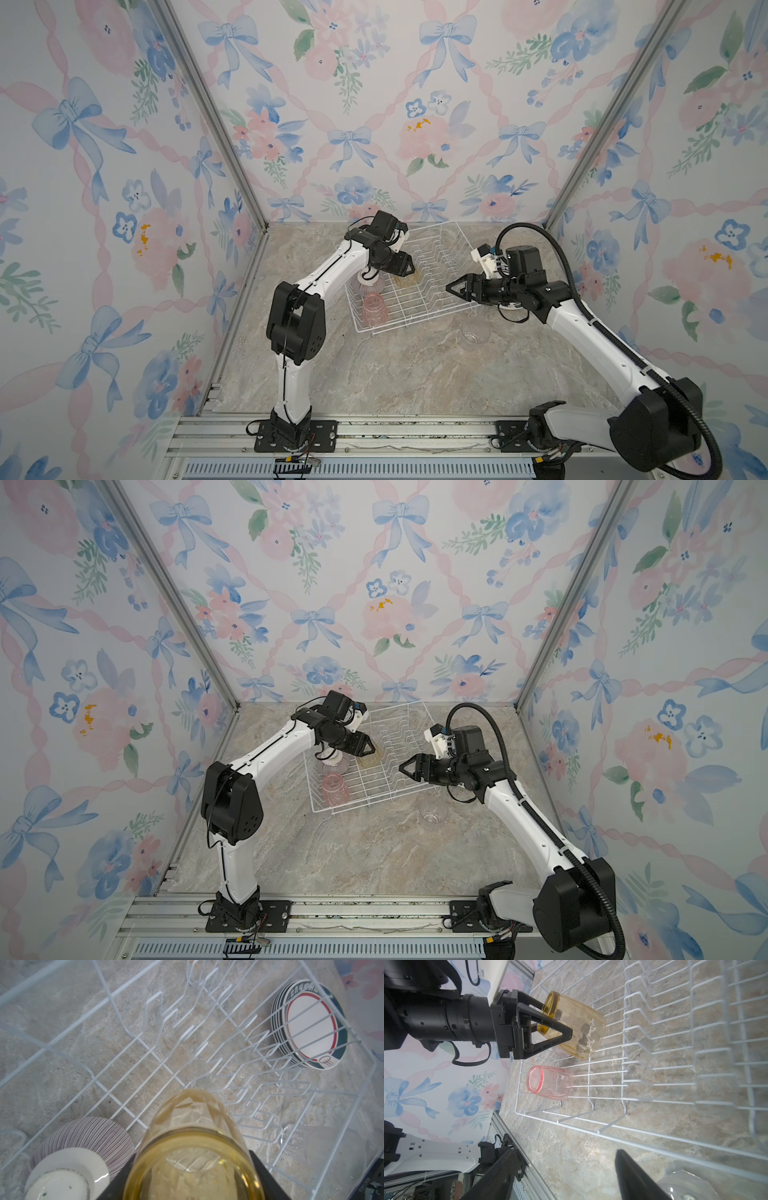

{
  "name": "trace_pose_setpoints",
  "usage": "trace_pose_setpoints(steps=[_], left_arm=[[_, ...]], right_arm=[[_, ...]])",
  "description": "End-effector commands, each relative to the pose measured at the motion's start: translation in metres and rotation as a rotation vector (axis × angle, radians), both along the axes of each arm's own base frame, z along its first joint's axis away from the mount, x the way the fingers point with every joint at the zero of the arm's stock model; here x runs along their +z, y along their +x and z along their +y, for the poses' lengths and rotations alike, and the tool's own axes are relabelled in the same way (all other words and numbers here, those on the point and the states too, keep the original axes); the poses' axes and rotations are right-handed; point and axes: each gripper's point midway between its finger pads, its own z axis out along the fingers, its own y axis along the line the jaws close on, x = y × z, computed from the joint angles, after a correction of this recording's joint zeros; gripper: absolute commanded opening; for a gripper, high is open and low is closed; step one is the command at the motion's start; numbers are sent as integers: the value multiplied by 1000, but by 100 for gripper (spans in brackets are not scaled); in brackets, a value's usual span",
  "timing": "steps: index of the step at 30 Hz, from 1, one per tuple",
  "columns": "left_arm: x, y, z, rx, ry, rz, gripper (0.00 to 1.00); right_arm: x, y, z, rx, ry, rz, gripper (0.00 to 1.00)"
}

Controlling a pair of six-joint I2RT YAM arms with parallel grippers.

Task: Unload the mixed dishes from the dish rack
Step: 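Raise the yellow glass toward the right gripper while the right gripper approaches it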

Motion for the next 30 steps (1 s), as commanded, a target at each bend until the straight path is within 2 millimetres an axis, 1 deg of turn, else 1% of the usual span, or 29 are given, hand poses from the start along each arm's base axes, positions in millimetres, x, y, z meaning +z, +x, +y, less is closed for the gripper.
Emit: trace_pose_setpoints(steps=[1,4,7,9,10,12,16,21,23,30], left_arm=[[56,-1,-13,-36,-166,-74,49],[81,-5,-24,-74,-281,-101,49],[99,-10,-31,-112,-383,-104,49],[108,-14,-36,-138,-436,-103,49],[110,-15,-39,-148,-452,-103,49],[118,-19,-43,-176,-498,-101,48],[131,-26,-49,-213,-565,-101,49],[141,-32,-53,-238,-623,-106,48],[144,-35,-54,-250,-647,-103,49],[156,-42,-60,-286,-729,-104,48]], right_arm=[[9,3,6,12,91,-4,71],[14,5,9,20,132,-10,64],[20,7,11,20,167,-23,56],[24,11,10,7,187,-41,55],[27,8,13,29,214,-38,55],[34,10,13,18,245,-52,55],[45,13,13,15,300,-91,55],[68,13,12,12,357,-186,55],[74,14,11,8,362,-215,55],[70,21,1,-29,360,-215,55]])
